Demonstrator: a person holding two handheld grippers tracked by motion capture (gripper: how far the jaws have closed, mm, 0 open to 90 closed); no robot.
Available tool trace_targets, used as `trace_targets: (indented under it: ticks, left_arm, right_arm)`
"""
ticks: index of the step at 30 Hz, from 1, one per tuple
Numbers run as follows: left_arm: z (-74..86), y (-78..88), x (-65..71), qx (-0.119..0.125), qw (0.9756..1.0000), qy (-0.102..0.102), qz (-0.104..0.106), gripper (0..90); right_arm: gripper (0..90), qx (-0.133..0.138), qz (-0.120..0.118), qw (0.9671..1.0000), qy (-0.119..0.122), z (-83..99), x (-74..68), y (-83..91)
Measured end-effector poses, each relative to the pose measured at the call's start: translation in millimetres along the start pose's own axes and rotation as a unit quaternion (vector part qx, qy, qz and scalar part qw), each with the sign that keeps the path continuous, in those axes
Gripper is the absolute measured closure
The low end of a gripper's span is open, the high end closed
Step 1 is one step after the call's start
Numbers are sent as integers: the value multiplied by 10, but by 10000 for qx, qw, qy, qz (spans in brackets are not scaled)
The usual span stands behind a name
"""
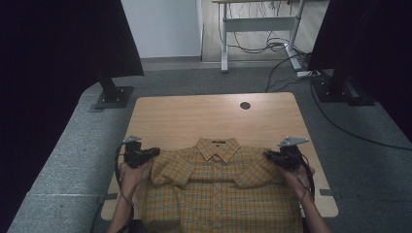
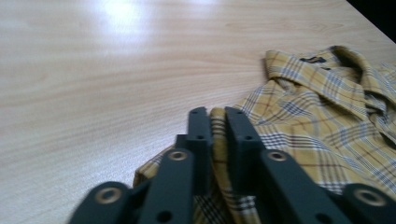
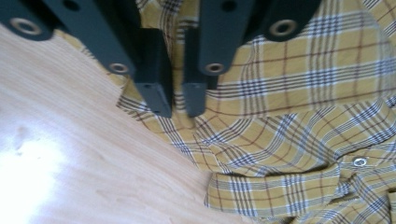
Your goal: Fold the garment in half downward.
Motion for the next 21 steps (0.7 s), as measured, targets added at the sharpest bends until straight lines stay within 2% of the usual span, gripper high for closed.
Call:
trace_targets:
  ticks: [5, 8, 11, 13, 16, 19, 21]
  left_arm:
    - [-120, 233, 92, 532, 9982, -269, 116, 846]
    - [-188, 385, 170, 857, 9952, -407, 246, 847]
    - [-222, 542, 282, 1075, 9914, -667, 341, 847]
    - [-208, 651, 352, 1153, 9888, -869, 377, 847]
    - [-121, 806, 412, 1196, 9868, -988, 472, 847]
    - [26, 932, 410, 1112, 9876, -968, 543, 846]
    - [148, 988, 392, 984, 9892, -921, 574, 845]
  right_arm:
    - [847, 444, 129, 9989, 57, -67, -19, 221]
    - [853, 736, 170, 9971, 63, -105, -8, 386]
    - [859, 1009, 159, 9948, 50, -121, -14, 566]
    - [861, 1140, 142, 9934, 54, -112, -31, 683]
    - [861, 1270, 34, 9919, -4, -61, -65, 854]
    - [862, 1284, -117, 9916, -113, 46, -99, 982]
    - [862, 1185, -201, 9925, -202, 147, -120, 1028]
Point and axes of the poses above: each handheld gripper's, and its own axes: y roughly backward along the jaws, z roughly out of its underside, x roughly to its right, the point moved 3 cm from there along -y, roughly forward along the jaws, and after that the axes turned 11 degrees about x, right-handed, at the moved point
